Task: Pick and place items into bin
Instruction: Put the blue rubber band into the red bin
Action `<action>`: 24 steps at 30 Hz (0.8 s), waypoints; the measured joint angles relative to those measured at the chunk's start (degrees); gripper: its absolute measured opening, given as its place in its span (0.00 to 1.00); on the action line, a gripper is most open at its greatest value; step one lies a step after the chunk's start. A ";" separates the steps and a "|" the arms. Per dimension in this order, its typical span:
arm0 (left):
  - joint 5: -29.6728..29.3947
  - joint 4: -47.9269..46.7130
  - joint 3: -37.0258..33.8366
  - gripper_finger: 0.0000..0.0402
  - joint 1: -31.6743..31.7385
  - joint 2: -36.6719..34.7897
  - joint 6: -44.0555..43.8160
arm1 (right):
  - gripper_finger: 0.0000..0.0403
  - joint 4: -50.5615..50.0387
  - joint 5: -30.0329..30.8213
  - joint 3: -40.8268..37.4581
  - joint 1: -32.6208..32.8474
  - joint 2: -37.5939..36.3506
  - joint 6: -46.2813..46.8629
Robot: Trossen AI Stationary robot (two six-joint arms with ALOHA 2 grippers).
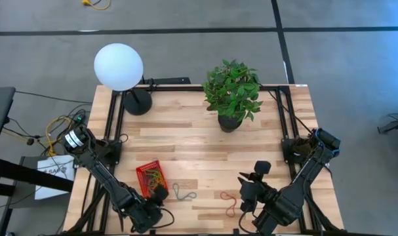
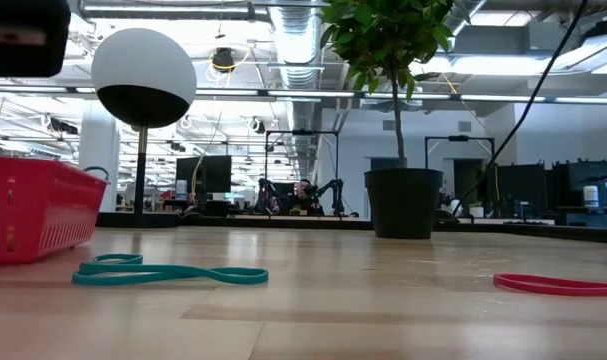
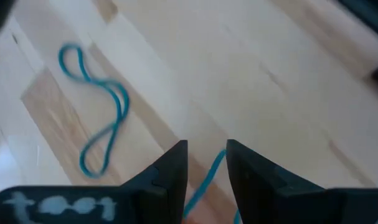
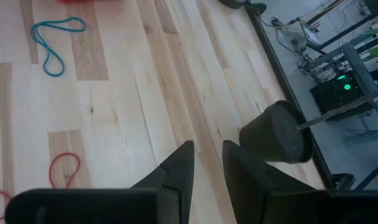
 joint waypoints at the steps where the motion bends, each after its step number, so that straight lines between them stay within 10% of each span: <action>1: 0.00 1.04 0.03 0.26 0.02 0.00 0.15 | 0.19 -0.01 0.00 0.00 0.00 0.00 -0.01; 9: -0.38 1.51 7.33 0.26 -0.47 0.00 -12.31 | 0.19 -0.01 0.00 0.00 0.00 0.00 -0.03; 17: 7.96 0.71 11.26 0.26 -1.57 -0.04 -50.47 | 0.19 0.26 -0.01 0.02 0.00 0.00 -0.02; 24: 3.30 -11.77 10.00 0.26 -2.01 -0.09 -75.46 | 0.19 1.28 -0.02 0.02 0.00 0.00 -0.03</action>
